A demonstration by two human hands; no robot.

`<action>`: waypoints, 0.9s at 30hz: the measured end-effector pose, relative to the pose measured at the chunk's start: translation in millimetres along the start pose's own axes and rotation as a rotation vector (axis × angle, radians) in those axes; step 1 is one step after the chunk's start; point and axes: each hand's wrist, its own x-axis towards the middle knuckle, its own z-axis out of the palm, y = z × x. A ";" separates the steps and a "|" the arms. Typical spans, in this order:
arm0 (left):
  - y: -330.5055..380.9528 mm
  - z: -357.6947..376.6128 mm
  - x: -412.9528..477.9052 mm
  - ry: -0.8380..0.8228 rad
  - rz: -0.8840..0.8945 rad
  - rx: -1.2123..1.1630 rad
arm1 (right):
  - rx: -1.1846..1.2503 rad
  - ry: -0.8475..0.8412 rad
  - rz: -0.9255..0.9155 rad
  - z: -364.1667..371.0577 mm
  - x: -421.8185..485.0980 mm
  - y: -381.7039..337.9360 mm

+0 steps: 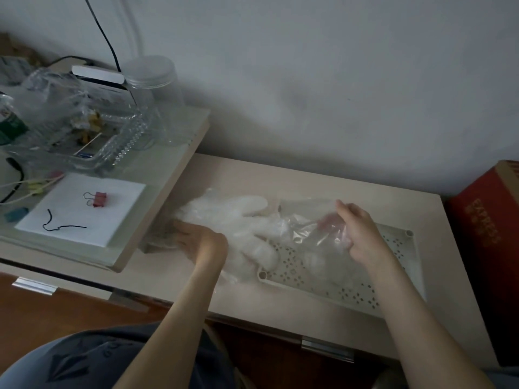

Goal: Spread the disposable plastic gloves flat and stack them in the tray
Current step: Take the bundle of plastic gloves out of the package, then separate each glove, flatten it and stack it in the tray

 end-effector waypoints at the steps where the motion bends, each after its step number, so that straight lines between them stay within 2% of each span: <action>1: 3.3 -0.4 -5.2 0.033 0.045 0.038 | 0.041 -0.049 -0.019 -0.3 -3.3 -2.8; 2: 4.2 1.5 -10.8 0.093 0.151 0.083 | 0.076 -0.094 -0.035 -1.1 -5.9 -5.1; 4: 8.0 5.5 -23.9 0.166 0.476 0.193 | 0.145 -0.179 -0.035 -2.0 -11.7 -10.6; 5: 13.7 5.0 -31.3 0.149 0.606 0.221 | 0.189 -0.221 -0.018 -2.2 -13.8 -12.8; 7: 31.4 7.4 -47.1 -0.044 0.694 0.181 | 0.307 -0.302 0.017 -3.6 -19.6 -17.4; 8: 39.0 11.3 -53.3 -0.218 0.645 0.100 | 0.361 -0.343 0.023 -4.8 -22.4 -19.7; 11: 59.4 15.9 -70.1 -0.804 0.264 -0.214 | 0.386 -0.446 -0.001 -13.0 -29.4 -25.1; 13: 60.7 22.2 -73.1 -1.000 0.176 -0.303 | 0.371 -0.480 0.006 -20.9 -31.3 -25.7; 19: 65.5 33.2 -86.7 -0.947 0.235 -0.558 | 0.496 -0.456 0.102 -55.2 -36.2 -13.8; 24: 53.3 43.8 -70.5 -0.715 0.163 -0.465 | 0.578 -0.322 0.129 -80.6 -35.6 -2.2; 27: 44.4 56.1 -64.7 -0.665 0.105 -0.450 | 0.451 -0.122 0.178 -89.7 -28.5 5.3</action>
